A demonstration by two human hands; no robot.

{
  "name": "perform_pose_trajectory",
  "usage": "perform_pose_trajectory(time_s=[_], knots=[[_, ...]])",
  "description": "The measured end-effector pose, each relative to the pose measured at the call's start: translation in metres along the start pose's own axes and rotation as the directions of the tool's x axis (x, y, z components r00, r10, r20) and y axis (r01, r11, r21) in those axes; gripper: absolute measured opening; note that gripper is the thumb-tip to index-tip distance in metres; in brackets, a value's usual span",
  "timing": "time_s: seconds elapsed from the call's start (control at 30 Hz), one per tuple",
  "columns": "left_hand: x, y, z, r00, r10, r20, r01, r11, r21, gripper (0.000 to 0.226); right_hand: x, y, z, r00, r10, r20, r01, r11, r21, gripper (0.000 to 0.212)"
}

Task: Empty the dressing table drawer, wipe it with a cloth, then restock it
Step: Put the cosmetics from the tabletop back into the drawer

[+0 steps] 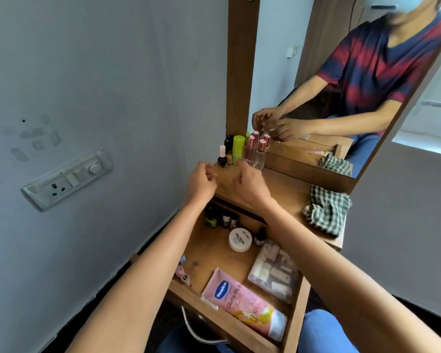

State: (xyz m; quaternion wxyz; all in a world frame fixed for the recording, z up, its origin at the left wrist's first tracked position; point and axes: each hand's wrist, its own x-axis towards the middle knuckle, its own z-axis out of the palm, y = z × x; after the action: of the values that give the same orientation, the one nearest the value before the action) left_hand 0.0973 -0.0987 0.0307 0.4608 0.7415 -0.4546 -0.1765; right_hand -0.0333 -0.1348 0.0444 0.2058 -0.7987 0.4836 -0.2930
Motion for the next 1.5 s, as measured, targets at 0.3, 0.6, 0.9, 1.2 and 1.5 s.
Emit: perform_pose_trajectory(time_s=[0.3,0.6,0.9,1.2,1.5], knots=[[0.061,0.02,0.02,0.998,0.056,0.029,-0.057,0.998,0.041,0.043,0.079,-0.007,0.002,0.989,-0.047,0.143,0.082,0.965,-0.248,0.063],[0.079,0.012,0.037,0.996,0.083,0.022,-0.085,0.983,0.165,0.019,0.089,-0.011,0.012,0.989,-0.145,0.039,0.15,0.922,-0.358,0.038],[0.073,0.004,0.029,0.996,0.087,-0.034,-0.083,0.989,0.121,0.028,0.092,-0.02,0.002,0.983,-0.169,0.067,0.18,0.845,-0.504,0.028],[0.024,0.001,-0.02,0.988,0.146,-0.055,-0.143,0.988,0.056,0.016,0.05,-0.028,-0.034,0.973,-0.198,0.117,0.218,0.956,-0.197,0.018],[-0.059,-0.015,-0.047,0.993,0.068,-0.095,-0.06,0.995,0.081,0.018,-0.047,-0.03,-0.023,0.963,-0.224,0.149,0.236,0.97,-0.067,0.014]])
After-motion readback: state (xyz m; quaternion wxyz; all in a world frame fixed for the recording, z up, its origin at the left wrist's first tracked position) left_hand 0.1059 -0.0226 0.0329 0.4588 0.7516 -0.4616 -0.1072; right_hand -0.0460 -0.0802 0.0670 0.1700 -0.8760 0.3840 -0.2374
